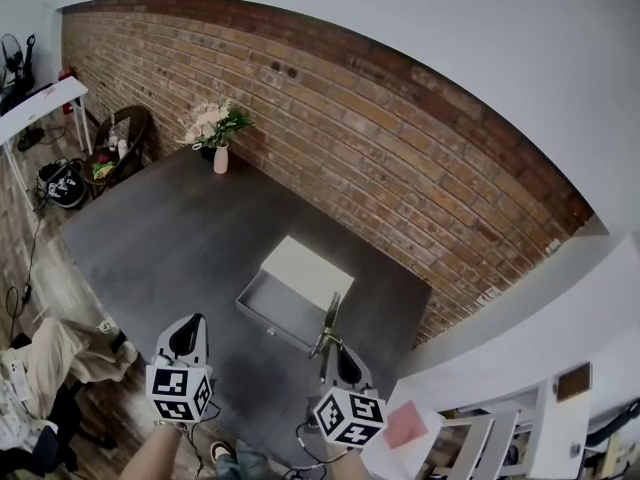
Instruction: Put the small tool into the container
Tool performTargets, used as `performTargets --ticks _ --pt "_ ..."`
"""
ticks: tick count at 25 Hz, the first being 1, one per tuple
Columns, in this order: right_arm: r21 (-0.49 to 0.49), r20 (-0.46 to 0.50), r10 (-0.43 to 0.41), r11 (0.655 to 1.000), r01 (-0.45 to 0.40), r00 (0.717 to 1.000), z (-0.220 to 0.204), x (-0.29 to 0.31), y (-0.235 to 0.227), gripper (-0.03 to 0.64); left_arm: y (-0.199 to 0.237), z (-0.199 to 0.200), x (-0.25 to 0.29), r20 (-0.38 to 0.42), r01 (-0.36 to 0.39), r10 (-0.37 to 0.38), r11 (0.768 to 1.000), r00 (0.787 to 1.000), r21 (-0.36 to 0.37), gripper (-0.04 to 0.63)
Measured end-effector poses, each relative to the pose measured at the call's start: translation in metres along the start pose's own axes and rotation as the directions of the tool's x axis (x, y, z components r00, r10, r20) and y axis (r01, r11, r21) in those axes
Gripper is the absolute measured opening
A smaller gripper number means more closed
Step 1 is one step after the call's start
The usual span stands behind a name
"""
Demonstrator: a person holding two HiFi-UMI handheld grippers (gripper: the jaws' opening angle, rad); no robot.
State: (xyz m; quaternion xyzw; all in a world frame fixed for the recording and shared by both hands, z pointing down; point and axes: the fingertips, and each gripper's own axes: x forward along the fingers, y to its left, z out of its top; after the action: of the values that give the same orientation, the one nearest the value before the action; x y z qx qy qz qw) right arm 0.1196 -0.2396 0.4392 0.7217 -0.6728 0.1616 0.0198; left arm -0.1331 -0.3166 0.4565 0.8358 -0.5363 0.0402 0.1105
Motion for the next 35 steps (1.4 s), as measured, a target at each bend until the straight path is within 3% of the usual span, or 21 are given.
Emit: performTargets --ticks 9,17,28,35 --pt "-0.136 -0.088 0.047 0.989 -0.058 0.995 -0.013 0.040 0.002 0.006 0.019 -0.031 0.006 -0.056 -0.027 0.026 0.999 0.998 -0.018 0.009" --pt "-0.282 -0.155 0.092 0.950 -0.133 0.984 -0.020 0.075 0.008 0.006 0.036 -0.058 0.008 -0.088 -0.045 0.042 0.999 0.995 -0.027 0.009" --pt "-0.453 -0.299 0.115 0.857 -0.247 0.947 -0.039 0.122 0.022 0.006 0.057 -0.085 0.020 -0.103 -0.076 0.070 0.996 0.992 -0.054 0.009" --pt "-0.549 -0.399 0.128 0.760 -0.348 0.908 -0.062 0.146 0.032 0.006 0.065 -0.093 0.027 -0.095 -0.108 0.100 0.991 0.990 -0.079 0.009"
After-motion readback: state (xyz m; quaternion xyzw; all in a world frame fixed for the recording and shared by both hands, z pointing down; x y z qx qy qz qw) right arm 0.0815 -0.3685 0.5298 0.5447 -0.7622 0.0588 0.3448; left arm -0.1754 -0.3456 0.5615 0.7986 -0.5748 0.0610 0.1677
